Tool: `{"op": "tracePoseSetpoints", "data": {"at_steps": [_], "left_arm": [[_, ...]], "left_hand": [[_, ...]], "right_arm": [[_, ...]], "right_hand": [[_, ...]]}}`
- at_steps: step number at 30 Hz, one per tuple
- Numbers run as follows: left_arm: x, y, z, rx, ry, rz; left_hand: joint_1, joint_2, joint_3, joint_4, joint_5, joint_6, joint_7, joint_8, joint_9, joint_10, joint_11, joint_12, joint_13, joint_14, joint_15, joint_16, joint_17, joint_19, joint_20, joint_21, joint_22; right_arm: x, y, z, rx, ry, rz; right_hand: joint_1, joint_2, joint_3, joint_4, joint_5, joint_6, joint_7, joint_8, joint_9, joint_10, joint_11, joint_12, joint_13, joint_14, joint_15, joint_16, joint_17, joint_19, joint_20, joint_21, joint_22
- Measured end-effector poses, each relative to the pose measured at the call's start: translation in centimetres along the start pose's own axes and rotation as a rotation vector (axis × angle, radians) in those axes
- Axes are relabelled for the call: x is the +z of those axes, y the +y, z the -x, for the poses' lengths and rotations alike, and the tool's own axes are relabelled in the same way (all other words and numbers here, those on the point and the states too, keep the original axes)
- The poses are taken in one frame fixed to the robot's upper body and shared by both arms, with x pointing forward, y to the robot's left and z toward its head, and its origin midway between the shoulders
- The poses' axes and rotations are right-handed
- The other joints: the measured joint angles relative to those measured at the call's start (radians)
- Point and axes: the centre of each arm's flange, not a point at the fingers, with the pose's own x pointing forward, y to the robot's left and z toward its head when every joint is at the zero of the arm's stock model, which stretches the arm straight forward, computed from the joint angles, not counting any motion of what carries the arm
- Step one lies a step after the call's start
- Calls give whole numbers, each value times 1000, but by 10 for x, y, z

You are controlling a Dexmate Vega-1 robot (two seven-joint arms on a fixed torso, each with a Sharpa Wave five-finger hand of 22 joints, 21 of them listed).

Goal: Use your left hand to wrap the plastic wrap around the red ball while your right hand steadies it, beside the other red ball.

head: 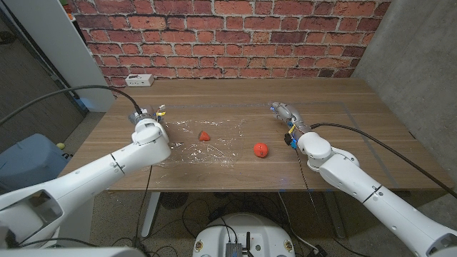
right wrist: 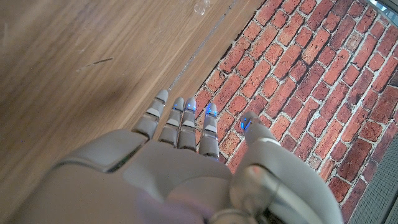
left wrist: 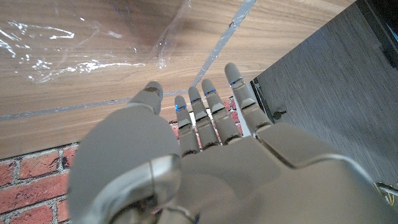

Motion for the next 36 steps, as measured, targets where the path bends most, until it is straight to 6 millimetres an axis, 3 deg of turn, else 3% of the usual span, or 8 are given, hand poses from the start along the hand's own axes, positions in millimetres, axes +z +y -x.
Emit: {"op": "tracePoseSetpoints", "data": {"at_steps": [14, 29, 36], "left_arm": [[17, -1, -23, -56, 31, -82], [36, -15, -36, -121, 57, -163], [45, -22, -40, -144, 66, -205]], "left_hand": [[-15, -15, -4, -4, 0, 9, -9, 0, 0, 8, -3, 0, -5, 9, -2, 7, 0, 0, 0, 0, 0], [-15, -15, -1, -8, 0, 39, 3, 4, 0, 91, -7, 21, -19, 24, -5, 15, -9, 5, -5, -4, 0], [-15, -15, 16, -25, 0, 110, 6, 23, 0, 161, -20, 33, -34, 56, -9, 15, -14, 5, -5, -7, 1]], "right_arm": [[-3, -3, 0, -9, 10, -7], [-5, -7, 1, -20, 18, -9], [-6, -9, 0, -25, 19, -9]], "right_hand": [[0, 0, 3, 3, 0, 0, 0, 0, 0, 0, 0, 0, 0, 0, 0, 4, 0, 0, 0, 0, 0], [6, -6, 4, 3, 0, 0, 0, 0, 0, 0, 0, 0, 0, 0, 0, 4, 5, 0, 0, 0, 0], [5, -5, 4, 3, 0, 0, 0, 0, 0, 0, 0, 0, 0, 0, 0, 4, 4, 0, 0, 0, 0]]}}
